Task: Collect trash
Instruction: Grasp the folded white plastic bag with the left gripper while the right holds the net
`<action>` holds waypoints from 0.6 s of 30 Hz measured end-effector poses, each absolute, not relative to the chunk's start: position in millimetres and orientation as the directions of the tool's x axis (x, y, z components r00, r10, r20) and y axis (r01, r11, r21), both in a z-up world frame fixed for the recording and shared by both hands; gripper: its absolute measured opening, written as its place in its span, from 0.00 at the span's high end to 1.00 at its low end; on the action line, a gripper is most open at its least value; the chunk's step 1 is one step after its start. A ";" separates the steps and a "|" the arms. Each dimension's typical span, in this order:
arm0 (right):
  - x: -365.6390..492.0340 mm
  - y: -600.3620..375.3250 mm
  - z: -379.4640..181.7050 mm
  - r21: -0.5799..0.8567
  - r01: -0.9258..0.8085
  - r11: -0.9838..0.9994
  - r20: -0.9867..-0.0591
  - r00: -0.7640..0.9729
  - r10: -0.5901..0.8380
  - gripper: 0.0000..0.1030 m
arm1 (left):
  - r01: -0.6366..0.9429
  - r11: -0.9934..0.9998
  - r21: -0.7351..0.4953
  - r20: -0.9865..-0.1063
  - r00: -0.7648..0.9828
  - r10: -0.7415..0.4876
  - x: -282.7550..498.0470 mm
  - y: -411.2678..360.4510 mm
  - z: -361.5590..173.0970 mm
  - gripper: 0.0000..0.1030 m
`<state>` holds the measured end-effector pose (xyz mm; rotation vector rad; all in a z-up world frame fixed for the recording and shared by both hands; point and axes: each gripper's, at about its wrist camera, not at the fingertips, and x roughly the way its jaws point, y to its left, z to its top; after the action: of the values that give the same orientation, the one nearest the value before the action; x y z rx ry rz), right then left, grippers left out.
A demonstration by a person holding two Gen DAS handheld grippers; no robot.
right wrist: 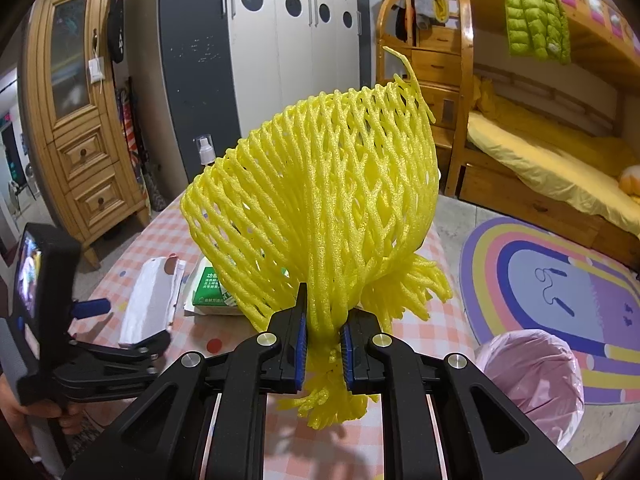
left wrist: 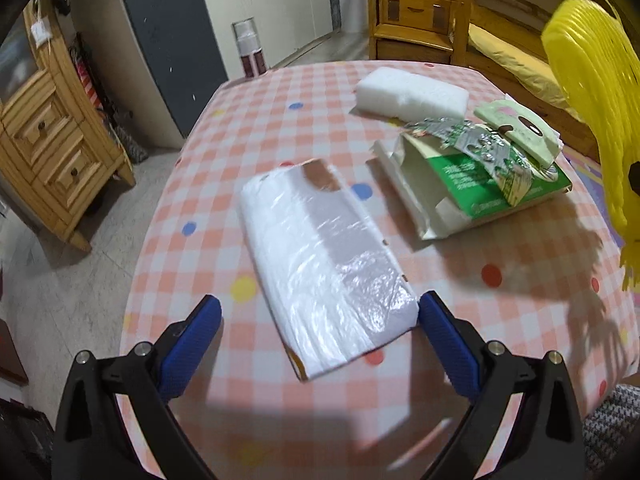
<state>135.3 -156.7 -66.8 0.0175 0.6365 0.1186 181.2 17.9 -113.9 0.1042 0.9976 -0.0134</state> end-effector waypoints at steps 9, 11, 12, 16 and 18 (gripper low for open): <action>134.1 -159.2 -68.8 0.038 -0.126 0.991 -0.592 0.796 0.123 0.86 | 0.021 1.000 -0.016 -0.836 0.549 -0.025 182.9 37.6 -112.4 0.18; 133.8 -159.5 -69.5 0.032 -0.126 0.991 -0.594 0.796 0.120 0.86 | 0.019 1.000 0.012 -0.837 0.548 0.000 185.7 32.7 -113.7 0.24; 133.3 -160.4 -69.6 0.031 -0.126 0.992 -0.594 0.796 0.120 0.86 | 0.025 0.999 0.027 -0.833 0.553 0.009 184.9 29.6 -113.4 0.30; 132.6 -163.7 -69.3 0.041 -0.120 0.992 -0.593 0.796 0.121 0.86 | 0.063 0.997 0.042 -0.829 0.560 0.000 179.6 22.0 -110.7 0.44; 132.0 -163.7 -69.4 0.043 -0.119 0.992 -0.591 0.797 0.121 0.86 | 0.073 0.996 0.044 -0.829 0.559 -0.004 177.2 20.5 -108.6 0.63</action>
<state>132.0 -163.7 -69.4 0.0035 0.6351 0.1290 177.2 20.5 -108.6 0.0766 0.9762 -0.0458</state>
